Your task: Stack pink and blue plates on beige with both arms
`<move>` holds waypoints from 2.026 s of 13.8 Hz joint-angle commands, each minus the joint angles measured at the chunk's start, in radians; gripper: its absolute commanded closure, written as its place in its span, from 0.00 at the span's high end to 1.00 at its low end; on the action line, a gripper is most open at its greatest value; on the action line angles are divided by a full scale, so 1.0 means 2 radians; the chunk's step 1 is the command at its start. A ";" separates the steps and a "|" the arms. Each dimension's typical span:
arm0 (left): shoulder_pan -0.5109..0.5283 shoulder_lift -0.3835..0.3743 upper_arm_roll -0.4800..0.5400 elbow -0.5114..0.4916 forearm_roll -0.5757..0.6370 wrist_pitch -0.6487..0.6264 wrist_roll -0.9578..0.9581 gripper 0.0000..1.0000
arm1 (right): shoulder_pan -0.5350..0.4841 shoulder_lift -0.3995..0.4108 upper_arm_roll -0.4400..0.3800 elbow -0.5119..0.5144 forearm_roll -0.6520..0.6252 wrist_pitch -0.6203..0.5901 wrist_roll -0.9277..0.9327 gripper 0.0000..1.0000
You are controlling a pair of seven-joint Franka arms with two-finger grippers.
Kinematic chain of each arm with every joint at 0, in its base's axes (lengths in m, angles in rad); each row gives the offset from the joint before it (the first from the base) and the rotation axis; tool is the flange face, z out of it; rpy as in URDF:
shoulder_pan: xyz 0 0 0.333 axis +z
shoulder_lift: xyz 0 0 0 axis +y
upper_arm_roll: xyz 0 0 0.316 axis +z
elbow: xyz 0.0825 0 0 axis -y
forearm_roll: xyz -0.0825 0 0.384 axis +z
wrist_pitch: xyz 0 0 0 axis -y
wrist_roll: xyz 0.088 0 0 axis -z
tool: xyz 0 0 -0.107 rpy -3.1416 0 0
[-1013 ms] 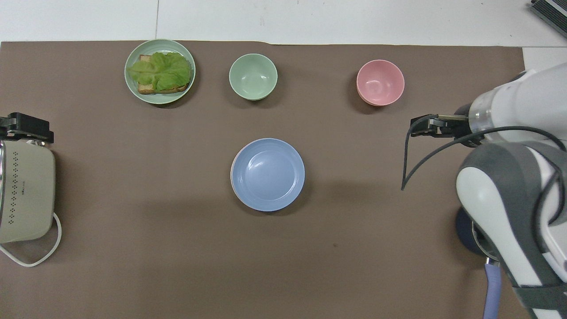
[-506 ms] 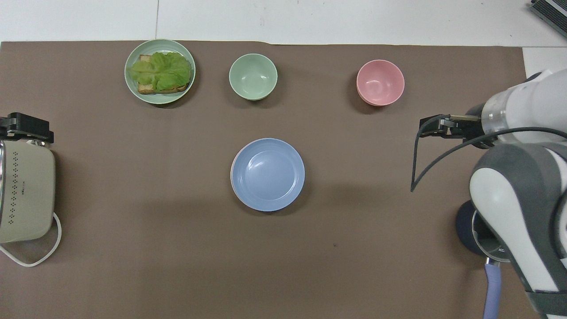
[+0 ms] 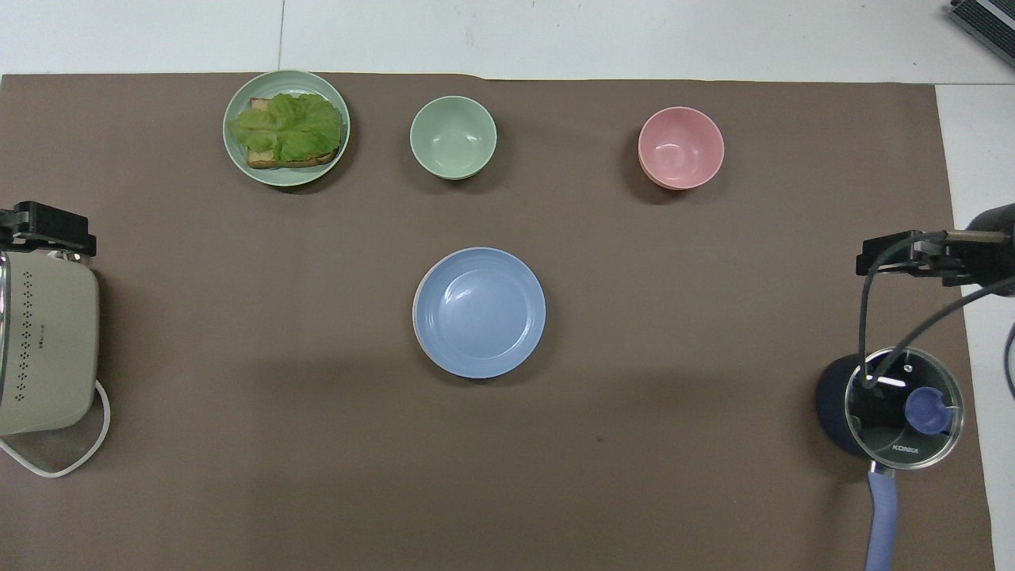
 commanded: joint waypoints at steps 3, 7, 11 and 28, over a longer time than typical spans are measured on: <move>0.006 -0.003 -0.003 -0.001 0.003 -0.006 0.003 1.00 | -0.024 -0.018 0.006 -0.019 -0.007 -0.003 -0.018 1.00; 0.006 -0.004 -0.003 -0.001 0.003 -0.006 0.003 1.00 | -0.018 -0.018 0.011 -0.001 -0.009 -0.003 0.000 1.00; 0.006 -0.003 -0.003 -0.001 0.003 -0.006 0.003 1.00 | -0.017 -0.023 0.013 0.005 -0.007 -0.022 -0.005 1.00; 0.005 -0.004 -0.003 -0.001 0.003 -0.007 0.003 1.00 | -0.016 -0.032 0.021 0.001 -0.007 -0.021 -0.011 1.00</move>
